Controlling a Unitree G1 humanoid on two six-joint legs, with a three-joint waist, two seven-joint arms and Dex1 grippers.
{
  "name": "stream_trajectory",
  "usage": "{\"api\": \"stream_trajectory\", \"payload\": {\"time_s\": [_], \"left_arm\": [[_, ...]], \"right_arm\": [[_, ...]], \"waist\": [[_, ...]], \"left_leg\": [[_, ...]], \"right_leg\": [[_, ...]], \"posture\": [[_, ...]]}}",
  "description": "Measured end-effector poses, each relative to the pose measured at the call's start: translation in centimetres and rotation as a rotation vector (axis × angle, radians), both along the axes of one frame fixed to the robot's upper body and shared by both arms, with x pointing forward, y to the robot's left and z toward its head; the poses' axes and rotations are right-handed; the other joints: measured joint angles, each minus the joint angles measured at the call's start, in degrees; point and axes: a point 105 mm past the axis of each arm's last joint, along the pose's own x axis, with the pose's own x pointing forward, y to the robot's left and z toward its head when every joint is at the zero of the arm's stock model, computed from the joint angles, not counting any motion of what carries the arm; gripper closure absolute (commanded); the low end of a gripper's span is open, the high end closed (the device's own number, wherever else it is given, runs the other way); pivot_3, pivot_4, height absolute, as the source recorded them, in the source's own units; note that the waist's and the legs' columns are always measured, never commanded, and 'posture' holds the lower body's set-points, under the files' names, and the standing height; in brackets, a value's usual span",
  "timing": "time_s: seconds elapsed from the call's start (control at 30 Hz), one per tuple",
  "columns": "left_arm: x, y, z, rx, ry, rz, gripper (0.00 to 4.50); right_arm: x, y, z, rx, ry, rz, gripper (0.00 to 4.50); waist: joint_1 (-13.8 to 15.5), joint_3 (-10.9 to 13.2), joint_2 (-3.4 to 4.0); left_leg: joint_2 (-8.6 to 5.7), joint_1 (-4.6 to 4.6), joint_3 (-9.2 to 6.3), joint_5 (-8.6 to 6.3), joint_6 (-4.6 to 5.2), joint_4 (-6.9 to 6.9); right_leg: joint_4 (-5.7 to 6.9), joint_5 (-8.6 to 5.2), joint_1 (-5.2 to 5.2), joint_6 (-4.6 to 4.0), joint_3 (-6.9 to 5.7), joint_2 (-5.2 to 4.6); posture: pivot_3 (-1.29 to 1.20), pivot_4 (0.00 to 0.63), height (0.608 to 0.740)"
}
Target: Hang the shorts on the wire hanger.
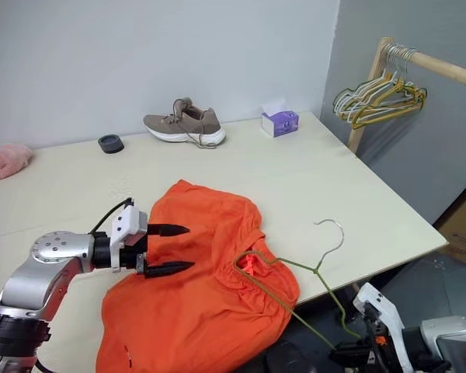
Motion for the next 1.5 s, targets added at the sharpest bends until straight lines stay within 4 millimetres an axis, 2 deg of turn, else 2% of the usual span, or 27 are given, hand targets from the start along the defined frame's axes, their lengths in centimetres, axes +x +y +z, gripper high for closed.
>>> {"api": "stream_trajectory", "payload": {"time_s": [0.2, 0.33, 0.43, 0.67, 0.73, 0.8, 0.87, 0.93, 1.0, 1.07, 1.13, 1.23, 1.37, 1.5], "left_arm": [[1.3, 0.5, 1.3, -0.031, -0.057, 0.093, 0.04], [1.9, 0.6, 2.0, -0.038, -0.078, 0.113, 0.04], [2.0, 0.4, 2.0, -0.046, -0.080, 0.114, 0.04], [2.6, 0.2, 2.5, -0.064, -0.105, 0.128, 0.04], [2.7, 0.3, 2.5, -0.067, -0.109, 0.143, 0.04], [3.0, 0.5, 2.7, -0.068, -0.121, 0.165, 0.04], [3.5, 1.2, 3.0, -0.073, -0.146, 0.206, 0.04], [4.1, 2.1, 3.3, -0.074, -0.174, 0.259, 0.04], [4.6, 2.5, 3.4, -0.076, -0.190, 0.294, 0.04], [4.9, 2.6, 3.3, -0.084, -0.199, 0.306, 0.04], [5.0, 2.6, 3.4, -0.089, -0.205, 0.311, 0.04], [5.1, 2.6, 3.5, -0.090, -0.216, 0.308, 0.04], [5.1, 2.4, 3.7, -0.094, -0.226, 0.303, 0.04], [5.2, 2.4, 3.7, -0.098, -0.230, 0.303, 0.04]], "right_arm": [[0.9, -2.1, -0.8, -0.036, 0.041, -0.114, 4.50], [1.2, -2.6, -0.8, -0.030, 0.087, -0.150, 4.50], [2.5, -2.5, -0.7, -0.021, 0.092, -0.163, 4.50], [7.2, 0.3, 0.3, 0.096, 0.077, -0.183, 4.50], [8.8, 1.6, 1.3, 0.129, 0.023, -0.169, 4.50], [9.5, 2.5, 2.8, 0.119, -0.069, -0.112, 4.50], [9.2, 3.1, 3.9, 0.088, -0.150, -0.037, 4.50], [8.0, 3.5, 3.6, 0.029, -0.175, 0.043, 4.50], [7.2, 3.6, 2.3, -0.030, -0.172, 0.089, 4.50], [7.2, 3.6, 1.0, -0.067, -0.166, 0.089, 4.50], [8.8, 3.4, 0.2, -0.094, -0.185, 0.028, 4.50], [11.3, 2.7, 0.2, -0.133, -0.221, -0.063, 4.50], [13.6, 2.8, 1.5, -0.147, -0.306, -0.083, 4.50], [14.5, 3.8, 3.1, -0.132, -0.400, -0.038, 4.50]], "waist": [[0.49, 0.00, 0.00], [0.83, 0.00, 0.01], [0.86, 0.00, -0.01], [1.17, 0.03, 0.08], [1.40, 0.08, 0.19], [1.94, 0.16, 0.30], [2.77, 0.14, 0.29], [3.29, 0.12, 0.25], [3.99, 0.11, 0.23], [4.26, 0.10, 0.21], [4.24, 0.09, 0.19], [3.78, 0.09, 0.21], [3.05, 0.10, 0.24], [2.95, 0.11, 0.25]], "left_leg": [[0.00, -0.04, 0.03, -0.01, 0.01, 0.01], [-0.01, -0.03, 0.05, -0.01, 0.02, 0.02], [-0.01, -0.03, 0.04, 0.00, 0.02, 0.05], [-0.02, -0.08, 0.05, 0.00, 0.03, 0.04], [-0.02, -0.28, 0.04, 0.00, 0.03, 0.06], [-0.03, -0.36, 0.03, 0.00, 0.03, 0.08], [0.02, -0.38, 0.02, 0.00, 0.04, 0.07], [0.04, -0.41, 0.00, -0.01, 0.05, 0.06], [0.03, -0.43, 0.03, -0.01, 0.05, 0.07], [0.00, -0.43, 0.06, -0.01, 0.05, 0.15], [-0.02, -0.41, 0.05, -0.01, 0.06, 0.23], [-0.03, -0.35, 0.06, 0.01, 0.10, 0.23], [0.01, -0.37, 0.03, 0.03, 0.11, 0.22], [0.02, -0.40, -0.01, 0.02, 0.11, 0.19]], "right_leg": [[-0.02, 0.02, 0.00, 0.03, -0.04, 0.00], [-0.02, 0.03, 0.00, 0.05, 0.00, 0.00], [-0.02, 0.07, 0.00, 0.11, 0.04, 0.00], [-0.01, 0.08, -0.06, 0.13, 0.07, 0.02], [0.05, 0.09, -0.25, 0.13, 0.07, 0.05], [0.08, 0.07, -0.30, 0.17, 0.05, 0.05], [0.06, 0.05, -0.32, 0.20, -0.05, 0.12], [0.04, 0.02, -0.31, 0.23, -0.11, 0.14], [-0.03, 0.02, -0.29, 0.23, -0.11, 0.14], [-0.03, 0.04, -0.27, 0.24, 0.02, 0.12], [-0.03, 0.13, -0.24, 0.32, 0.10, 0.12], [0.00, 0.23, -0.23, 0.41, 0.12, 0.12], [0.07, 0.22, -0.25, 0.41, 0.10, 0.16], [0.09, 0.21, -0.29, 0.42, 0.11, 0.17]], "posture": [[-0.36, 0.000, 0.740], [-0.36, 0.000, 0.740], [-0.36, 0.000, 0.740], [-0.35, 0.000, 0.740], [-0.34, 0.000, 0.740], [-0.34, 0.000, 0.740], [-0.35, 0.000, 0.740], [-0.34, 0.000, 0.740], [-0.35, 0.000, 0.740], [-0.35, 0.000, 0.740], [-0.35, 0.000, 0.740], [-0.35, 0.000, 0.740], [-0.34, 0.000, 0.740], [-0.34, 0.000, 0.740]]}}
